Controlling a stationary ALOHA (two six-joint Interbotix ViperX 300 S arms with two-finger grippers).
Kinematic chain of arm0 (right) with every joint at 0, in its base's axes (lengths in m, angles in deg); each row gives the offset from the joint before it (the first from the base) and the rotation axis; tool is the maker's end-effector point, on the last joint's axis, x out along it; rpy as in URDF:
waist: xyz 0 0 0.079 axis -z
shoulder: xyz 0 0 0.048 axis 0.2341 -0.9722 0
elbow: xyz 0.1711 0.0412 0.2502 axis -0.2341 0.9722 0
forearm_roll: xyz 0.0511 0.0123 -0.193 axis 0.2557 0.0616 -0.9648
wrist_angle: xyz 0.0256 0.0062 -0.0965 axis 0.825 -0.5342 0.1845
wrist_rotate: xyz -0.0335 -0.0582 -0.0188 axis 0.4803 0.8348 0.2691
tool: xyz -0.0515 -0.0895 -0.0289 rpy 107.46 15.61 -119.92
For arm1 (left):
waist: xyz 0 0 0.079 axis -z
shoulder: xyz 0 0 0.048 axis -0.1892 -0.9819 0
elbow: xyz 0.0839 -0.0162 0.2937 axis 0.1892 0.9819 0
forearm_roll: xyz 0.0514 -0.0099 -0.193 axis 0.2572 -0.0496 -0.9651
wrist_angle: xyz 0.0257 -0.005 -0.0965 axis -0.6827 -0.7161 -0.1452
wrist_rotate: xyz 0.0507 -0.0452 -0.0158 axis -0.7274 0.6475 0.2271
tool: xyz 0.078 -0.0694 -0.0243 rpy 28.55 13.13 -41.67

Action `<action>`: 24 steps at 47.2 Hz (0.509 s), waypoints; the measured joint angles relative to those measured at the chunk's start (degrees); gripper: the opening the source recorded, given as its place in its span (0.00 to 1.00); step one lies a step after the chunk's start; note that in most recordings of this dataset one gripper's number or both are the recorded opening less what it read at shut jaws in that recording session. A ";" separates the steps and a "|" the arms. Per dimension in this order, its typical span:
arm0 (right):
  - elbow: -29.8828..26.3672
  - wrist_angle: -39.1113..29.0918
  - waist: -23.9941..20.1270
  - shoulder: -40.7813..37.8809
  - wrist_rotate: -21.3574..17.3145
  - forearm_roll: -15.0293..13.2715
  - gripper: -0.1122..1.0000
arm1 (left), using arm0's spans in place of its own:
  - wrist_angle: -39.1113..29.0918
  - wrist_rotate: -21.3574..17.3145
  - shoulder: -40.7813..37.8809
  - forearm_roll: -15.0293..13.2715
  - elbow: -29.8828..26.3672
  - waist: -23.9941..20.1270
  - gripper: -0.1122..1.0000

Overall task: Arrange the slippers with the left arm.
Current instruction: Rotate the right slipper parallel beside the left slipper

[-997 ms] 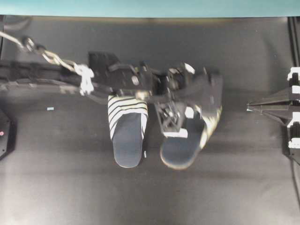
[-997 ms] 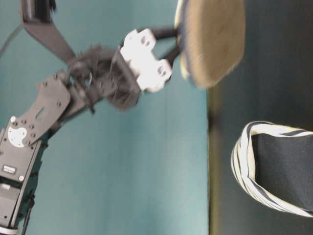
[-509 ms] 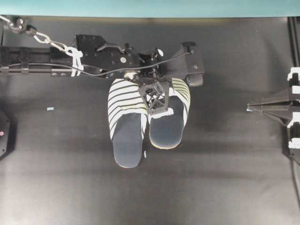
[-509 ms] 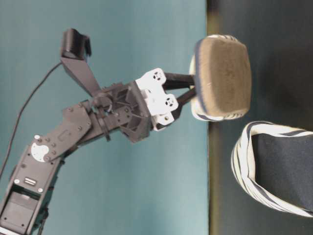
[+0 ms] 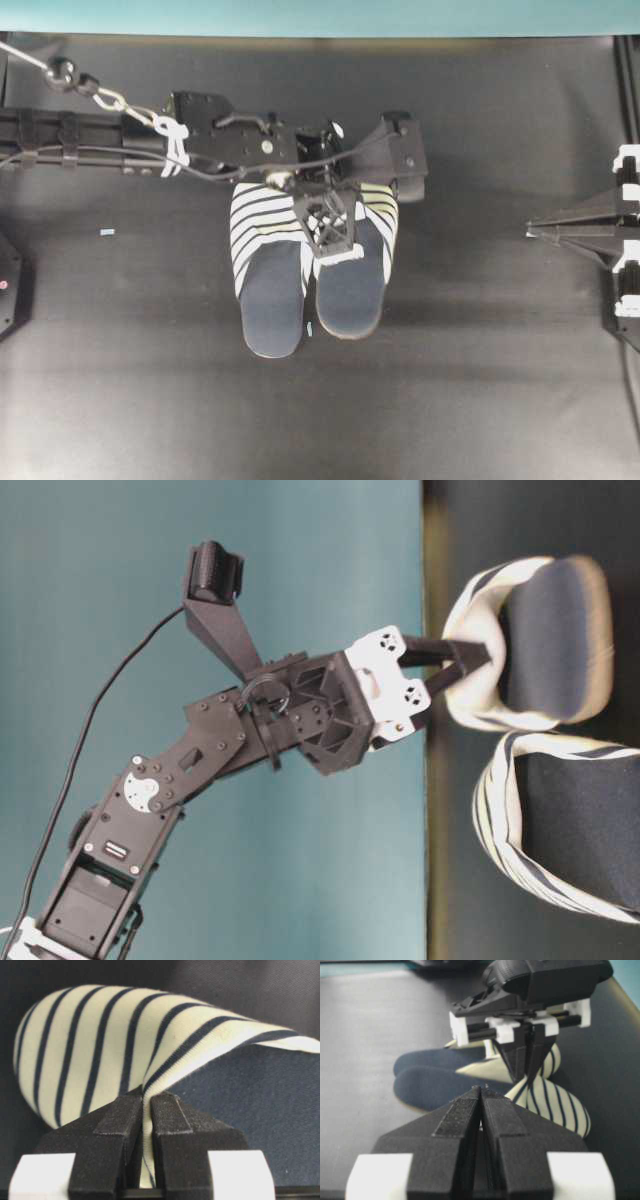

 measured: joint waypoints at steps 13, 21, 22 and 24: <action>0.18 0.09 0.00 0.00 0.00 -0.09 0.10 | 0.97 -0.35 -0.18 -0.09 0.97 0.53 0.11; 0.09 0.09 0.00 0.00 0.00 0.00 0.10 | 1.14 -0.35 -0.35 0.00 1.14 0.62 0.11; 0.09 0.18 0.00 0.00 0.00 0.00 0.10 | 1.23 -0.35 -0.35 0.00 1.14 0.70 0.11; 0.18 0.18 0.00 0.00 0.00 0.00 0.10 | 1.58 -0.35 -0.35 0.00 1.23 0.70 0.12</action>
